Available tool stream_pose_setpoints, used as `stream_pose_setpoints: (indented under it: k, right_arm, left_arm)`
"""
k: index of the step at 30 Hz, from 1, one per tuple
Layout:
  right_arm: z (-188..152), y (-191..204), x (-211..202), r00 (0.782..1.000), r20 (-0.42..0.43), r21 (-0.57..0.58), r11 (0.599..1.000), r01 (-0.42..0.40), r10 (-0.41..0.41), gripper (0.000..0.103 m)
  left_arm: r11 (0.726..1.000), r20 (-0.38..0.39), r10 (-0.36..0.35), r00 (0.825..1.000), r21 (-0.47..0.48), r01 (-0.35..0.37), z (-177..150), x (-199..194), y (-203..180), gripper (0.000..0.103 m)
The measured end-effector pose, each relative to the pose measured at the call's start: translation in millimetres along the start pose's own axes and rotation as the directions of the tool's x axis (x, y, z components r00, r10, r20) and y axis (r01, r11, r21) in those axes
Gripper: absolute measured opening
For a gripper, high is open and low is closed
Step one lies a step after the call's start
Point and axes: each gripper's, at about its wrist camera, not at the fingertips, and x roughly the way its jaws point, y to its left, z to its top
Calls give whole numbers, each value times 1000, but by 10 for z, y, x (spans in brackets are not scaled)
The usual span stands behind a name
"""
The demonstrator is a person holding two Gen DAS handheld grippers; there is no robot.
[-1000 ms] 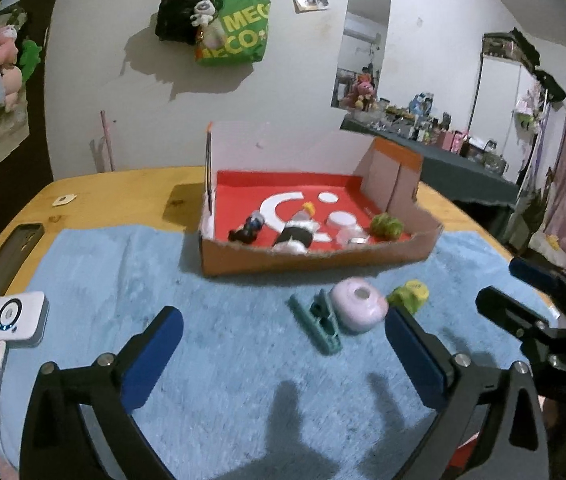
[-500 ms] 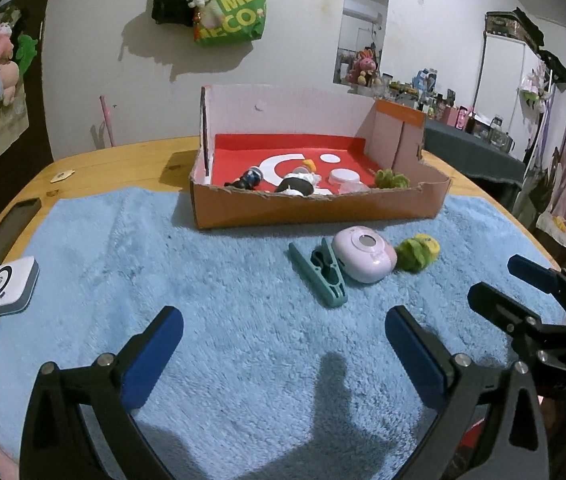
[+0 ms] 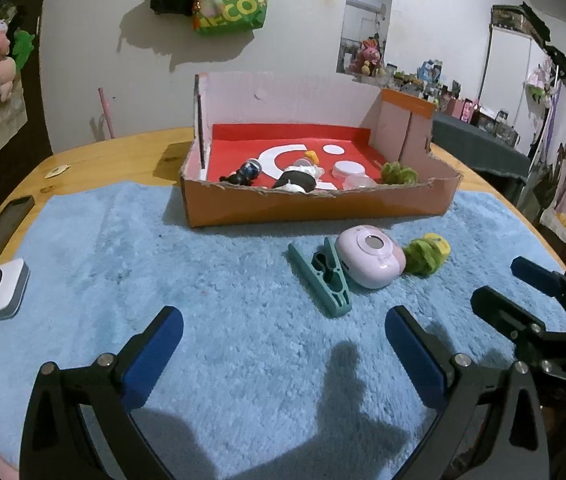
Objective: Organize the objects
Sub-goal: 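Move the left tool toward the teal clothespin while the right tool approaches the yellow cap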
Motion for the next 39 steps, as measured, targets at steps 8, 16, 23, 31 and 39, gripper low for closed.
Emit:
stream_pose_setpoints:
  k: [8,16,23,31,39]
  right_arm:
    - [133,-111,114,1000,-16,10,1000,8,-7,90]
    - [233,-209,249,999,-36,7,1000,25,-24,90]
    - [307,-251,440,991,-121,-76,996,46,-55,90]
    - [347,-328,672,972,-221,-150,988,44,-77,90]
    - [411,-278,794,968,-248,-174,985,3,-47,86]
  left_arm:
    - [999,-68,23,997,25,-21,119,281,-10,103]
    - [996,-114,81,990,56,-75,160,412,92,103]
    - [996,-117,52,992,80,-43,200,436,116,103]
    - [989,-141,-16,990,142,36,253,543,-29,89]
    - [988,-125,-56,991,136,72,289,539,-51,73]
